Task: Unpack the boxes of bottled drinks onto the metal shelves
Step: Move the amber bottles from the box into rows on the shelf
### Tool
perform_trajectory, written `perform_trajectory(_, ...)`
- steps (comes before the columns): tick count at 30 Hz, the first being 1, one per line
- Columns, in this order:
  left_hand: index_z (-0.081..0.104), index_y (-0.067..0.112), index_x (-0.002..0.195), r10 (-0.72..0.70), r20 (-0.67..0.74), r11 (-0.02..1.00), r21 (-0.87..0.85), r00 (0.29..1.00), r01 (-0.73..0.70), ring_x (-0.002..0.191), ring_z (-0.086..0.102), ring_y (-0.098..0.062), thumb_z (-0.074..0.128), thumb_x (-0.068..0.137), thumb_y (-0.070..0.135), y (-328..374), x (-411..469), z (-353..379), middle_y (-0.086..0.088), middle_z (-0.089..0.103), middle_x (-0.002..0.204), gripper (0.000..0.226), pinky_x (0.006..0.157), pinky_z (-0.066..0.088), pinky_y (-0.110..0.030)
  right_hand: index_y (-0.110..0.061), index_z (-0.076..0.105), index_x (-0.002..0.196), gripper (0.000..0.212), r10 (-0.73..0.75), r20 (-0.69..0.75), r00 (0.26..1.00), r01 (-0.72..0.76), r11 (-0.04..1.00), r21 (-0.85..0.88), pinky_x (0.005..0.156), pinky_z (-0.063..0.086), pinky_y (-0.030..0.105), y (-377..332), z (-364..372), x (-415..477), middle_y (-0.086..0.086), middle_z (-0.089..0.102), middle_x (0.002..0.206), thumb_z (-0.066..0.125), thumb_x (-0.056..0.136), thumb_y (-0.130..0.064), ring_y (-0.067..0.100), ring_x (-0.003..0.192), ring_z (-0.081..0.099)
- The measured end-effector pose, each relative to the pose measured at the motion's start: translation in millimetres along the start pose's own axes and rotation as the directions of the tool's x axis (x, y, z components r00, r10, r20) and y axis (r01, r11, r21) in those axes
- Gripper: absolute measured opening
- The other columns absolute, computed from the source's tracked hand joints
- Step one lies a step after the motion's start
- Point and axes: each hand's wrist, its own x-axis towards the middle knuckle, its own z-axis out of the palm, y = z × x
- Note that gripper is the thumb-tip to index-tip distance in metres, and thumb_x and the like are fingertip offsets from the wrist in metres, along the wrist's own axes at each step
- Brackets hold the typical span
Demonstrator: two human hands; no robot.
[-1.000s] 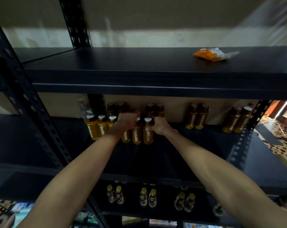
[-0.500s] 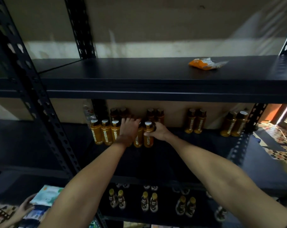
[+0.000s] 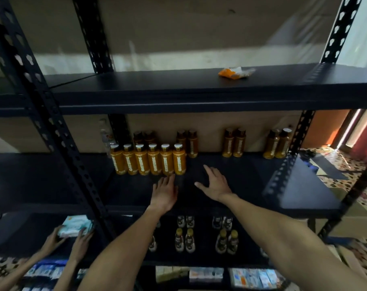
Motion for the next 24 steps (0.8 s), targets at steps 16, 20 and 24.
perform_trajectory(16,0.02,0.018,0.158,0.333,0.28,0.915,0.133,0.9,-0.38,0.153,0.005,-0.019,0.024,0.105,0.042,38.2,-176.5,136.5,-0.002,0.007,0.166,0.058,0.121,0.01,-0.045,-0.036,0.004,0.161,0.068,-0.099,0.019,0.995,0.099,0.922,-0.374,0.117,-0.01,0.063,92.0,144.1,-195.4,0.003,-0.008,0.169,0.026,0.103,-0.061,0.019,0.155,-0.013)
perform_trajectory(20,0.007,0.017,0.157,0.35,0.403,0.911,0.066,0.846,-0.408,0.15,-0.006,-0.014,0.018,0.107,0.04,45.6,-196.5,154.6,-0.001,0.002,0.165,0.056,0.12,0.001,-0.039,-0.035,0.007,0.161,0.066,-0.006,0.105,0.994,0.041,0.94,-0.338,0.117,-0.013,0.057,105.5,165.9,-231.8,0.002,-0.001,0.168,0.029,0.103,-0.057,0.017,0.155,-0.011)
perform_trajectory(24,0.009,0.014,0.158,0.388,0.559,0.893,-0.03,0.733,-0.45,0.152,0.0,-0.013,0.002,0.101,0.043,42.9,-218.6,190.1,-0.001,0.006,0.166,0.065,0.12,-0.004,-0.032,-0.017,0.033,0.155,0.062,0.123,0.216,0.969,-0.061,0.96,-0.272,0.109,0.032,0.069,121.5,200.7,-269.7,0.008,0.035,0.161,0.031,0.099,-0.044,0.026,0.15,0.024)
